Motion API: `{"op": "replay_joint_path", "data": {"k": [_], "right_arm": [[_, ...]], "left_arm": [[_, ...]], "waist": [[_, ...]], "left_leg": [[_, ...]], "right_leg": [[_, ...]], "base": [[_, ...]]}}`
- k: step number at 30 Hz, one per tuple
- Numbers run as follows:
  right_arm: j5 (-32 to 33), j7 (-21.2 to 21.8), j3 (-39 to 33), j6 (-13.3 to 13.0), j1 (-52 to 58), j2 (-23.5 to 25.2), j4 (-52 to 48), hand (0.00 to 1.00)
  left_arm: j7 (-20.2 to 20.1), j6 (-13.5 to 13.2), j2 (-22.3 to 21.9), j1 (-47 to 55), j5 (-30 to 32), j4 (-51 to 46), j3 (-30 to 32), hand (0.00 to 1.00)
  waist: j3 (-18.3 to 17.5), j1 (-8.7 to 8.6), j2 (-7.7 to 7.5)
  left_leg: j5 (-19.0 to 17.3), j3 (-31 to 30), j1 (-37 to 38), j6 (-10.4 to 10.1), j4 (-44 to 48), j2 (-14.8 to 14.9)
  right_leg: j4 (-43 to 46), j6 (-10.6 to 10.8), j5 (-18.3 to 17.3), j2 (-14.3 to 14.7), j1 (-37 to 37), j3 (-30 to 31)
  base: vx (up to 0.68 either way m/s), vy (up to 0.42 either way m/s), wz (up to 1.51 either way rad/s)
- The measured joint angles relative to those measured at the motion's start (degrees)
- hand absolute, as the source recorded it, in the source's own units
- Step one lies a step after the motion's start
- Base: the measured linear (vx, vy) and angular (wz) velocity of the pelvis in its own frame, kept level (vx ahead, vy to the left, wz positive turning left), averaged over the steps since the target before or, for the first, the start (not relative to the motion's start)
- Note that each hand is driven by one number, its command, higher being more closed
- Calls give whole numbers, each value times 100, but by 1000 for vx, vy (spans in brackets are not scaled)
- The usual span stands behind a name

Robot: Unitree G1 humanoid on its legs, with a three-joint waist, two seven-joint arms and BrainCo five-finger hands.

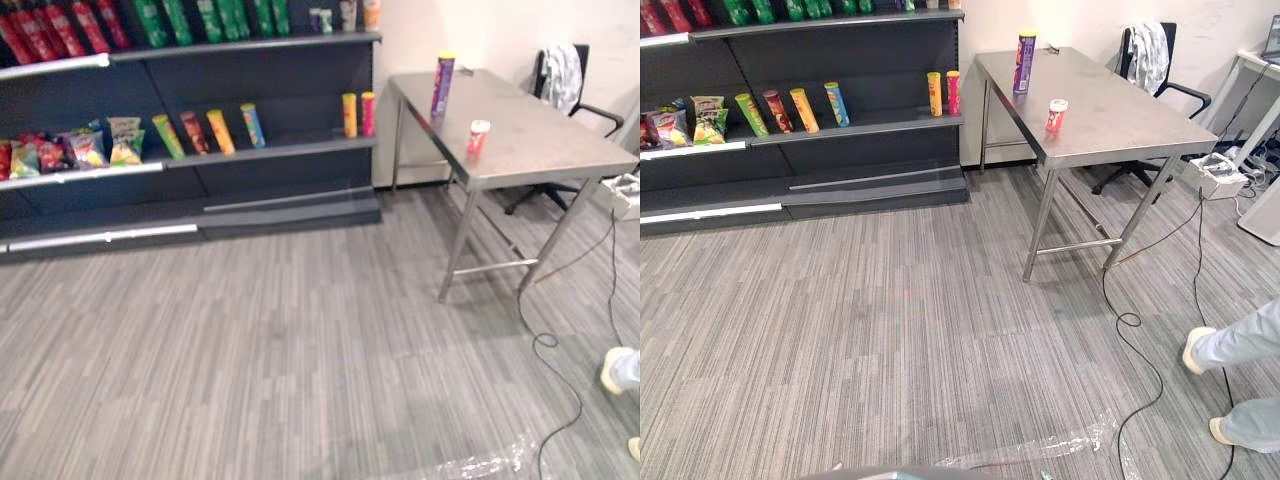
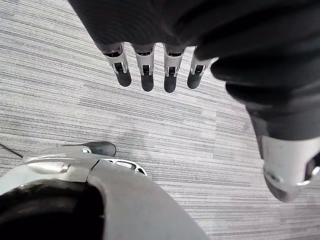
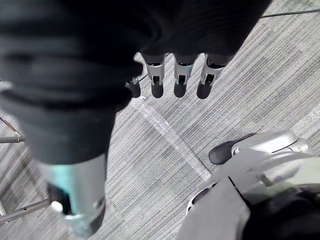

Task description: Put the gum and the chips on the shelf.

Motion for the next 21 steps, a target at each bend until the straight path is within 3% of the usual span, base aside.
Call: {"op": "replay_joint_path", "data": {"k": [5, 21], "right_arm": [[10, 8, -158, -6, -122, 42, 19, 0], [201, 13, -351, -46, -155, 119, 16, 0]], "left_arm": [[1, -61, 5, -37, -3, 6, -2, 0], [-9, -89, 4, -31, -186, 28, -3, 0]], "waist": [[117, 2, -14], [157, 15, -34]], "left_leg": [[-71, 111, 179, -109, -15, 1], [-75, 192, 270, -114, -102, 50]], "right_leg": [[-120, 28, -5, 8, 213, 10], [-163, 51, -22, 74, 256, 47]], "base": [[20, -17, -4], [-24, -35, -2]]}}
